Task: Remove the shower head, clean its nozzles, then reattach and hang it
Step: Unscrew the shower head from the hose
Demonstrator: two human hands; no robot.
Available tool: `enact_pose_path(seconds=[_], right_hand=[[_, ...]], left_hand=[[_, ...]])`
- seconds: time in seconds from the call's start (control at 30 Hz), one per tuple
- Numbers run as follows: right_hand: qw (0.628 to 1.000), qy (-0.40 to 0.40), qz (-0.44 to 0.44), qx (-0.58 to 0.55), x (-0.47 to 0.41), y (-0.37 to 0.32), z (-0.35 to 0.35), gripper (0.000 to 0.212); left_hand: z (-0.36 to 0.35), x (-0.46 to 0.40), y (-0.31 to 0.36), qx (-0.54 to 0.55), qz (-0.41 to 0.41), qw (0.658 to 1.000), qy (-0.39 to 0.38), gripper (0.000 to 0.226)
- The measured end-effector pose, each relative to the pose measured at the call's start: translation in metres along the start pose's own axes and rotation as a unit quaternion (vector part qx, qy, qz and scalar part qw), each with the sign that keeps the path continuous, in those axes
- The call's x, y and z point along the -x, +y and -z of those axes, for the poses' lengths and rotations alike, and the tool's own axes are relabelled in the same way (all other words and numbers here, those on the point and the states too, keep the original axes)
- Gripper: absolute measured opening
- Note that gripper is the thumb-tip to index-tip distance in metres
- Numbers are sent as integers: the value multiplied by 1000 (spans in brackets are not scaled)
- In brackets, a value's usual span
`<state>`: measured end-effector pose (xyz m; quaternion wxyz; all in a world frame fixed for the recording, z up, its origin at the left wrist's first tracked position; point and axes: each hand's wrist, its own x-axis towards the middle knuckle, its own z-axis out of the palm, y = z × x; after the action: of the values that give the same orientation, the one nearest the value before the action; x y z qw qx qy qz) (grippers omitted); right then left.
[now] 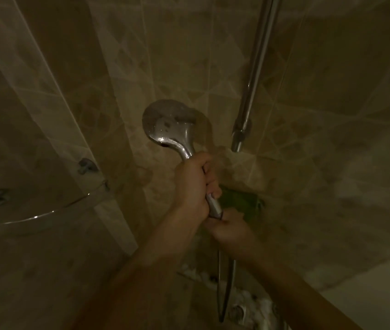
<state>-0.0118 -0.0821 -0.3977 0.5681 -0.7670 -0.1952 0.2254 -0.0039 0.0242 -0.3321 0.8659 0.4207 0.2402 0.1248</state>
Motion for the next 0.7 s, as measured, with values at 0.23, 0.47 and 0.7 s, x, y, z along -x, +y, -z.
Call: enact_pose_path(seconds=[0.23, 0.47, 0.7], right_hand=[[981, 72, 51, 171, 9, 33, -3, 9], [900, -282, -226, -242, 29, 31, 15, 34], [988, -42, -64, 137, 21, 42, 2, 15]], left_hand=[[19, 4, -44, 20, -40, 998, 51, 58], [50, 8, -46, 148, 95, 934, -310, 38], [36, 5, -65, 74, 79, 992, 67, 51]])
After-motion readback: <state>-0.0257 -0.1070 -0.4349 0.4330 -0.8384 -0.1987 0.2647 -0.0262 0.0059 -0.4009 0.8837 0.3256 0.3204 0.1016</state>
